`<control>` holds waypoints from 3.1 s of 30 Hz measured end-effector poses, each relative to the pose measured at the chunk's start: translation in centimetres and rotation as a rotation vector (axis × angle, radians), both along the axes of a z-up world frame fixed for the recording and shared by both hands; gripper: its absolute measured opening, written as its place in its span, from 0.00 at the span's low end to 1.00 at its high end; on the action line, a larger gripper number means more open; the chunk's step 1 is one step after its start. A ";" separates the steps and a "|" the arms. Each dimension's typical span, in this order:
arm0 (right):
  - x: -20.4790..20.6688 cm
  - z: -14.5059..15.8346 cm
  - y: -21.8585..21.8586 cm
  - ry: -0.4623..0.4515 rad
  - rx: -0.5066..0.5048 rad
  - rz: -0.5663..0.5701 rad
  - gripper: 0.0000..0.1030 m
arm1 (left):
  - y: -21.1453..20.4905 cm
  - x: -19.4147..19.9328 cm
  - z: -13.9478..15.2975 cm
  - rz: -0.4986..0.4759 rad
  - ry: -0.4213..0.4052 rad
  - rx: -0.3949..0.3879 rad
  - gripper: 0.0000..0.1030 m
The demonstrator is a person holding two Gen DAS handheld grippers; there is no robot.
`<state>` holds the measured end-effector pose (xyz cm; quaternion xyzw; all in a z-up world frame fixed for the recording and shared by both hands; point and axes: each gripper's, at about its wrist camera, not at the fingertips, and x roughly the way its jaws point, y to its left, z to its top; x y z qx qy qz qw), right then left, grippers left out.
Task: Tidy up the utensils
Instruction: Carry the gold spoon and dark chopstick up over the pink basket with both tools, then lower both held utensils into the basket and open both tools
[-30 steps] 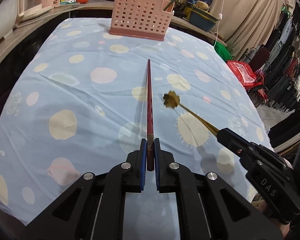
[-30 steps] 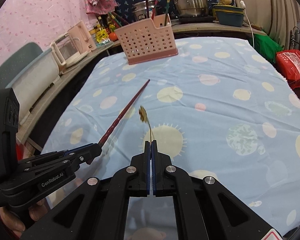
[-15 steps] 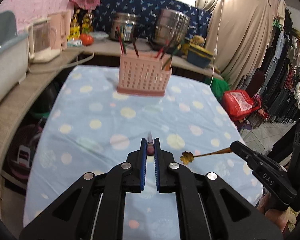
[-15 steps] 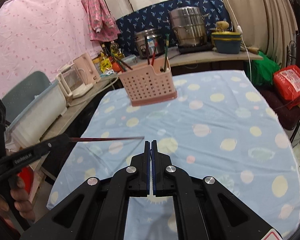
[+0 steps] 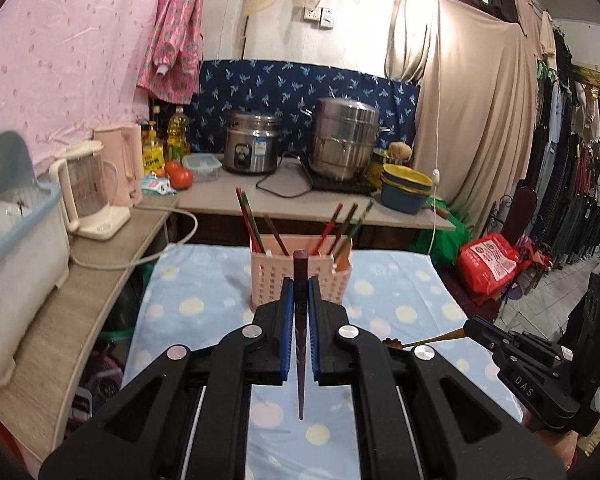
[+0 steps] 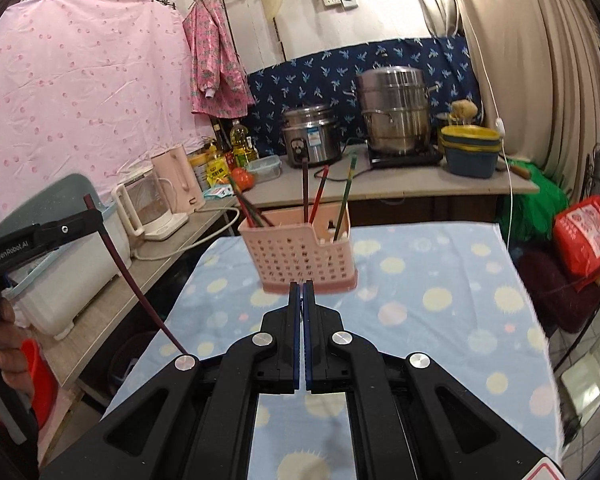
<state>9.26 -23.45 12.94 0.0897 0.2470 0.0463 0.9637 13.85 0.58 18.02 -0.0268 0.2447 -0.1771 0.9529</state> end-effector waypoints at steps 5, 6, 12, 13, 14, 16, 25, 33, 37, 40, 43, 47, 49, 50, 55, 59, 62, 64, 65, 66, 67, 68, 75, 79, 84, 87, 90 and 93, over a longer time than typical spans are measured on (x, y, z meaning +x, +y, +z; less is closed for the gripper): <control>3.6 2.4 -0.1 -0.034 -0.056 -0.010 0.02 | 0.0 3.1 2.5 0.033 -0.044 -0.004 0.07; 4.5 2.8 -0.2 -0.038 -0.060 -0.012 0.02 | 0.1 3.8 3.1 0.043 -0.055 -0.004 0.07; 8.8 3.9 -0.9 -0.034 -0.073 -0.018 0.02 | -0.1 7.1 5.9 0.093 -0.118 -0.003 0.07; 9.6 4.0 -1.0 -0.033 -0.077 -0.020 0.02 | -0.2 7.7 6.3 0.098 -0.124 -0.003 0.07; 10.4 4.1 -1.2 -0.028 -0.076 -0.021 0.02 | -0.3 8.3 6.7 0.106 -0.131 -0.003 0.07; 11.8 4.0 -1.5 -0.017 -0.073 -0.022 0.02 | -0.5 9.4 7.3 0.115 -0.139 -0.001 0.07; 16.9 3.0 -2.1 0.025 -0.092 -0.028 0.02 | -2.0 13.8 8.4 0.136 -0.167 0.009 0.07; 19.5 1.7 -2.7 0.049 -0.104 -0.033 0.02 | -3.5 17.1 7.0 0.119 -0.127 -0.002 0.07; 20.4 0.9 -2.9 0.061 -0.105 -0.032 0.02 | -4.6 18.0 6.5 0.099 -0.119 -0.003 0.07; 21.0 0.4 -2.9 0.070 -0.106 -0.028 0.02 | -5.3 18.6 6.0 0.087 -0.111 -0.006 0.07; 21.6 -0.1 -2.7 0.078 -0.109 -0.020 0.02 | -6.1 19.2 5.5 0.076 -0.104 -0.007 0.07; 22.4 -0.9 -2.3 0.093 -0.115 -0.009 0.02 | -7.0 20.0 4.5 0.062 -0.082 -0.006 0.07; 22.7 -1.4 -2.1 0.101 -0.116 -0.004 0.02 | -7.2 20.4 3.9 0.057 -0.069 -0.006 0.07; 22.9 -1.6 -2.0 0.104 -0.117 -0.002 0.02 | -7.3 20.6 3.5 0.054 -0.060 -0.006 0.07; 23.4 -2.6 -1.7 0.121 -0.120 0.004 0.02 | -7.8 21.5 1.8 0.048 -0.024 0.004 0.07; 23.9 -3.1 -1.1 0.130 -0.129 0.014 0.02 | -8.0 22.0 0.7 0.042 -0.002 0.002 0.07; 24.1 -3.3 -0.3 0.135 -0.141 0.023 0.02 | -8.1 22.1 -0.1 0.039 0.012 0.003 0.07; 24.4 -3.6 0.0 0.141 -0.148 0.028 0.02 | -8.1 22.3 -0.6 0.037 0.021 0.004 0.07; 24.5 -3.7 0.2 0.144 -0.147 0.030 0.02 | -8.1 22.3 -0.9 0.037 0.026 0.005 0.07; 24.6 -3.9 0.3 0.147 -0.147 0.030 0.02 | -8.1 22.4 -1.1 0.035 0.030 0.006 0.07; 24.7 -4.0 0.4 0.149 -0.148 0.029 0.02 | -8.1 22.4 -1.3 0.032 0.033 0.008 0.07; 24.8 -4.1 0.5 0.151 -0.149 0.029 0.02 | -8.1 22.5 -1.5 0.033 0.037 0.010 0.07; 24.9 -4.4 1.2 0.144 -0.160 0.030 0.09 | -7.7 22.6 -2.1 0.048 0.040 0.006 0.24; 24.4 -4.1 1.4 0.124 -0.163 0.022 0.25 | -7.4 22.4 -2.2 0.063 0.033 0.005 0.35; 23.6 -3.8 1.4 0.114 -0.162 0.016 0.31 | -6.7 21.8 -2.4 0.070 0.035 0.007 0.37; 22.8 -3.7 1.4 0.116 -0.156 0.015 0.33 | -6.4 21.1 -2.6 0.072 0.038 0.007 0.37; 21.6 -3.5 1.5 0.114 -0.149 0.015 0.35 | -6.0 20.2 -3.0 0.075 0.044 0.019 0.37; 20.4 -3.3 1.7 0.113 -0.139 0.016 0.38 | -5.6 19.2 -3.4 0.082 0.050 0.038 0.37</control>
